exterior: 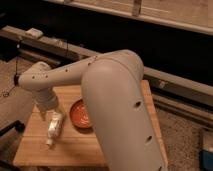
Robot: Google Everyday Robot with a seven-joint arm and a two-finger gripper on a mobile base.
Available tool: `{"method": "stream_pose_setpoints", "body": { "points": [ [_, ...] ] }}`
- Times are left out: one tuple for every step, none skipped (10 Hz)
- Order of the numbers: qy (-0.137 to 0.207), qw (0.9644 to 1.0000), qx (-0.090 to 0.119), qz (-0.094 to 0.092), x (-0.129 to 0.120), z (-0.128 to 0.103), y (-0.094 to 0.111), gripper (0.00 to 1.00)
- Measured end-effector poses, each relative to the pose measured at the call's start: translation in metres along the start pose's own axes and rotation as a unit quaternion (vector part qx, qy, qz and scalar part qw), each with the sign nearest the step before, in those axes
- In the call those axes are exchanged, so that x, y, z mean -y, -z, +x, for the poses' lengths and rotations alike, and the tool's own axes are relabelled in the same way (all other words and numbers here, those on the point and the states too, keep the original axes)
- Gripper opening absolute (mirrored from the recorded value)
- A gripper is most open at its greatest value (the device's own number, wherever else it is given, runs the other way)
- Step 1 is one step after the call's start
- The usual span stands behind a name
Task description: Place the bottle in the ceramic bowl
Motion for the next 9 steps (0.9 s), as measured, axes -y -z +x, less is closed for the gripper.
{"method": "stream_pose_setpoints", "body": {
  "points": [
    [0.006,0.9999,-0.009,0.000,-0.007,-0.001,-0.013,0.65],
    [0.006,0.9999,-0.014,0.003,-0.005,-0.004,-0.025,0.65],
    [0.006,0.9998,-0.019,0.003,-0.003,-0.005,-0.033,0.65],
    [0.008,0.9997,-0.024,0.003,-0.006,-0.006,-0.042,0.65],
    [0.011,0.9995,-0.029,0.003,-0.009,-0.006,-0.049,0.65],
    [0.011,0.9994,-0.033,0.003,-0.009,-0.005,-0.053,0.65],
    [0.012,0.9992,-0.037,-0.005,-0.010,-0.005,-0.054,0.65],
    [0.013,0.9990,-0.039,-0.015,-0.012,-0.005,-0.054,0.65],
    [0.012,0.9988,-0.041,-0.024,-0.013,-0.006,-0.053,0.65]
  ]
}}
